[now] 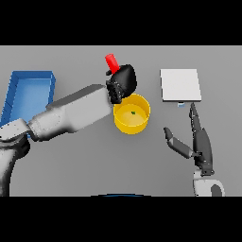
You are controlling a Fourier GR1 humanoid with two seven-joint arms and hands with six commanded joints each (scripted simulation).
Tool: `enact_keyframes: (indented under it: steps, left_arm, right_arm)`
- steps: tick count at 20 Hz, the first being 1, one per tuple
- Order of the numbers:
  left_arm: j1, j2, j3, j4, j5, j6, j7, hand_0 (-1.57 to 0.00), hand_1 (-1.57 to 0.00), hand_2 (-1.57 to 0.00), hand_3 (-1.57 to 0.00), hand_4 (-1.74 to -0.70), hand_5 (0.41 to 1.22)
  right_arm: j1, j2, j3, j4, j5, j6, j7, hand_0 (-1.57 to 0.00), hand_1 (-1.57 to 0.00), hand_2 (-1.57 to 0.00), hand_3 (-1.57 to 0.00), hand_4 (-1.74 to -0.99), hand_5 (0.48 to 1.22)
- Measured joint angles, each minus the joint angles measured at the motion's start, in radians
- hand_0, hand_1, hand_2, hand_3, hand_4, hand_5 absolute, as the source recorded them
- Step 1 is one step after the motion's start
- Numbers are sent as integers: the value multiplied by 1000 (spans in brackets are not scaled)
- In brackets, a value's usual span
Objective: Pick up the red beaker and tilt it to pour out 1 green nut into yellow bowl. Pick up the yellow bowl and place it on the metallic measuring scale.
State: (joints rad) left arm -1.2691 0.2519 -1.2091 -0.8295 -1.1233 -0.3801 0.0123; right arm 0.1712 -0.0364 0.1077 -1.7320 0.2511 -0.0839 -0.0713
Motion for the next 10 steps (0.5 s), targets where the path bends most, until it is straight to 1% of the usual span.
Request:
enact_keyframes:
  steps: [1, 2, 3, 4, 5, 6, 8, 9, 10]
  left_arm:
    - [-7, -2, -17, 13, -10, 4, 1, -1571, -1571, -1571, -1569, -1734, 1221]
    - [-23, -9, -33, 24, -17, 13, -16, -1571, -1571, -1571, -1570, -1735, 1221]
    - [-34, -14, -50, 36, -23, 17, -29, -1571, -1571, -1571, -1570, -1735, 1221]
    - [-43, -4, -65, 33, -29, 25, -43, -1571, -1571, -1571, -1570, -1734, 1221]
    - [-51, -15, -76, 30, -33, 17, -36, -1571, -1571, -1571, -1570, -1734, 1221]
    - [-56, -2, -90, 24, -38, 25, -50, -1571, -1571, -1571, -1570, -1733, 1221]
    - [-96, 8, -87, 29, -28, 8, -62, -1571, -1571, -1571, -1571, -1730, 1221]
    - [-122, 19, -73, 35, -15, 11, -79, -1571, -1571, -1571, -1571, -1729, 1221]
    - [-155, 34, -56, 41, -6, 28, -84, -1571, -1571, -1571, -1494, -1727, 1221]
  right_arm:
    - [2, 4, 6, 0, 6, -2, -13, 1, 1, 1, 1, -1204, 591]
    - [-4, 1, 6, 2, 14, -6, -8, 1, 1, 1, 1, -1206, 591]
    - [3, 1, 6, 9, 11, -3, -34, 1, 1, 1, 1, -1210, 592]
    - [7, -2, 5, 9, 14, -6, -42, 1, 1, 1, 1, -1209, 593]
    - [7, 2, 5, 10, 14, -9, -40, 1, 1, 1, 1, -1210, 594]
    - [15, 3, 14, 12, 29, -10, -49, 1, 1, 1, 1, -1207, 594]
    - [12, -3, 9, 2, 31, -15, -37, 1, 1, 1, 1, -1206, 592]
    - [24, -2, 4, 5, 13, -7, -56, 1, 1, 1, 1, -1209, 592]
    - [13, -7, 2, 10, 16, -8, -56, 1, 1, 1, 1, -1203, 592]
